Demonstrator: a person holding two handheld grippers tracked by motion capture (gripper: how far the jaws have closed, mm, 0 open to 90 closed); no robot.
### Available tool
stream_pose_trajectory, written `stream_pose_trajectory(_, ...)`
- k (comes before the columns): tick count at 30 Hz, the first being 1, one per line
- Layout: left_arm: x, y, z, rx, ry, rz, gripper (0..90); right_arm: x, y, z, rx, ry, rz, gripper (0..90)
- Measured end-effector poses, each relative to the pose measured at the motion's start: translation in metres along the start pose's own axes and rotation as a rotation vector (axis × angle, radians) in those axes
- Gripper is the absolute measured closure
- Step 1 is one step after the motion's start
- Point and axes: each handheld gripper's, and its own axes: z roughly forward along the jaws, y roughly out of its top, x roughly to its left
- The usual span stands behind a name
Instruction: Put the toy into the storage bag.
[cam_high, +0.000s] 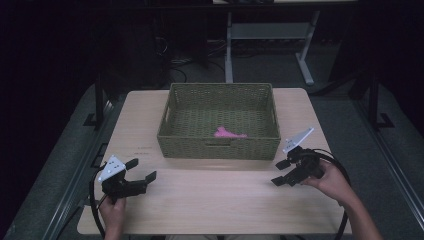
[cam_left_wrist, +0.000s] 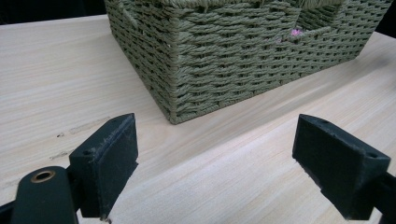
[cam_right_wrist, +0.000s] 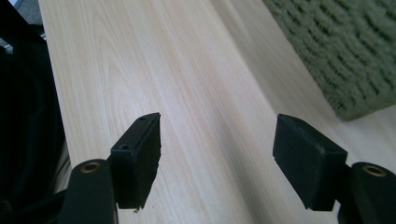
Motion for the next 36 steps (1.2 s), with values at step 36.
stream_pose_trajectory(36, -0.001, 0.000, 0.001, -0.002, 0.001, 0.002, 13.7, 0.039, -0.046, 0.010, -0.067, -0.078, 0.031, 26.5)
